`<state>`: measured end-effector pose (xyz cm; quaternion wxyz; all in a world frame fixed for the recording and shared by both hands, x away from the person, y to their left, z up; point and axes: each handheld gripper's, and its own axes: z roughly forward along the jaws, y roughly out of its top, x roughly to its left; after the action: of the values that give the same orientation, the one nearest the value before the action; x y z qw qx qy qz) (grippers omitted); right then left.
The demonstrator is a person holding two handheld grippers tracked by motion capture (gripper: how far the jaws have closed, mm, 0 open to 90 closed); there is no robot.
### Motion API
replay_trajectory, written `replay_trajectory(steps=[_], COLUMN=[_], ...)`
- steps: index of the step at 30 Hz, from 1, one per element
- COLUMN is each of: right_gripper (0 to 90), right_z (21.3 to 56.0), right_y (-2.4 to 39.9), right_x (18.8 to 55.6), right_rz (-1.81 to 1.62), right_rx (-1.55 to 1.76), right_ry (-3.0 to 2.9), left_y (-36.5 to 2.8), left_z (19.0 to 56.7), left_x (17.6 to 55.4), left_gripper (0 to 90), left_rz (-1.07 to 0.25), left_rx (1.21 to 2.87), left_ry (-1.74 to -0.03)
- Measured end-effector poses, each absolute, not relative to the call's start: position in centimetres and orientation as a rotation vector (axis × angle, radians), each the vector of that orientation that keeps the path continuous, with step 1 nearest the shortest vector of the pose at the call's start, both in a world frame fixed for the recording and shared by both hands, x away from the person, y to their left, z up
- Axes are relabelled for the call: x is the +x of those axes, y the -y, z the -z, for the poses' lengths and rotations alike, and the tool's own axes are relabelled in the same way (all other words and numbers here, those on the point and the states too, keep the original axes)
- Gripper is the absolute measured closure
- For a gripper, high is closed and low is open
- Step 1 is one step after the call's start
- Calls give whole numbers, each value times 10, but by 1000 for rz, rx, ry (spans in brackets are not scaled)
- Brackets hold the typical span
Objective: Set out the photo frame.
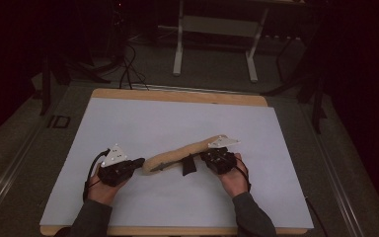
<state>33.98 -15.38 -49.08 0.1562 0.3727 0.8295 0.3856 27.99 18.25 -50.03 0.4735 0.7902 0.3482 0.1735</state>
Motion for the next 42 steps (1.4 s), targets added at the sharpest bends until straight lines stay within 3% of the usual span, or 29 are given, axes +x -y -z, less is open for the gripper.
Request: replay_trajectory(steps=[23,42], right_gripper=[900,899], right_z=[480,478], right_y=[146,141], right_x=[343,343], right_rz=[-1123,-1112], right_rx=[1074,1063], right_ry=[-2371,-2393], left_y=[-145,-119], left_z=[503,504], left_x=[268,260], left_gripper=[900,900], left_rz=[-317,-320], left_rx=[2033,2035], left_ry=[-672,-592])
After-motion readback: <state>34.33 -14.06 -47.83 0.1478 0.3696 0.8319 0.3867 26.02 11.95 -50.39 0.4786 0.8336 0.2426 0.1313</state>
